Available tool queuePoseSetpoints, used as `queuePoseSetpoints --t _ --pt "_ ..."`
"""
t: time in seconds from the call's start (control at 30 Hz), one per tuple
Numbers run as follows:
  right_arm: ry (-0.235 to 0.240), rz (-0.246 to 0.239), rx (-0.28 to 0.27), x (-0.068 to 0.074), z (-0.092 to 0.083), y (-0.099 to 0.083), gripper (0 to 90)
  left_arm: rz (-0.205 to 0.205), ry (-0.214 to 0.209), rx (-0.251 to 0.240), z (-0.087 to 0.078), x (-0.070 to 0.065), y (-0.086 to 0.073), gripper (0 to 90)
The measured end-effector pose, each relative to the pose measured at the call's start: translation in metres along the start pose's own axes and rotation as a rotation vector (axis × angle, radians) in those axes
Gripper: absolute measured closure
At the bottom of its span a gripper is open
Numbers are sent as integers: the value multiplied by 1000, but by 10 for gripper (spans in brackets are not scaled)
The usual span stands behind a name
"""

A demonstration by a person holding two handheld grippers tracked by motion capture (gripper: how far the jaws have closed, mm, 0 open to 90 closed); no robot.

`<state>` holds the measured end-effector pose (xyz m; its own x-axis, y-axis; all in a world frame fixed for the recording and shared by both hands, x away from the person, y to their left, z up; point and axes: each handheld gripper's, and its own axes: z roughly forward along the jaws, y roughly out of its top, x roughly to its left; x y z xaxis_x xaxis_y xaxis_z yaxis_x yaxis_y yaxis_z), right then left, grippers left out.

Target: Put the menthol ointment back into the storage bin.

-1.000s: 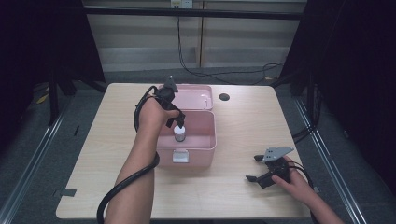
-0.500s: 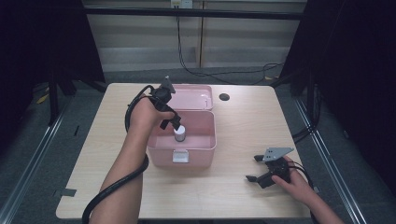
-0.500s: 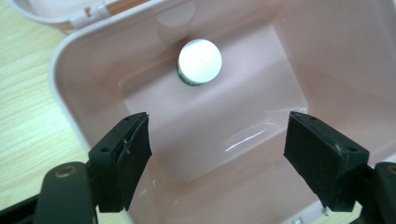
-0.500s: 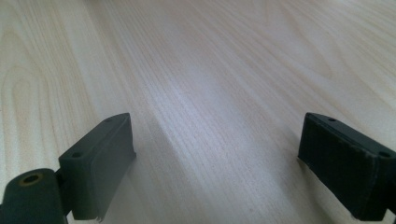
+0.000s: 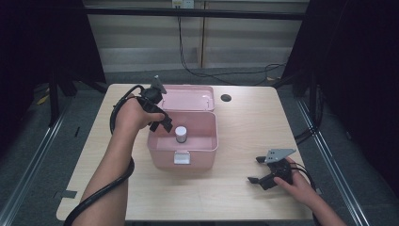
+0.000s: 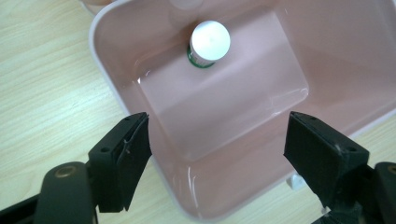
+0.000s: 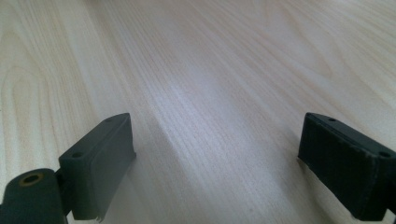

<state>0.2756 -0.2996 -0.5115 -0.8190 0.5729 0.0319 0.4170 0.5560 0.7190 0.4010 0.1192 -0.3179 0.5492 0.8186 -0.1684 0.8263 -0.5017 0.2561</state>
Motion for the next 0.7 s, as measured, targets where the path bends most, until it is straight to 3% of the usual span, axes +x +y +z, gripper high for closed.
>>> queuePoseSetpoints --t 0.7 --pt "0 0 0 0 0 0 99 -37 -4 -8 -23 19 -34 222"
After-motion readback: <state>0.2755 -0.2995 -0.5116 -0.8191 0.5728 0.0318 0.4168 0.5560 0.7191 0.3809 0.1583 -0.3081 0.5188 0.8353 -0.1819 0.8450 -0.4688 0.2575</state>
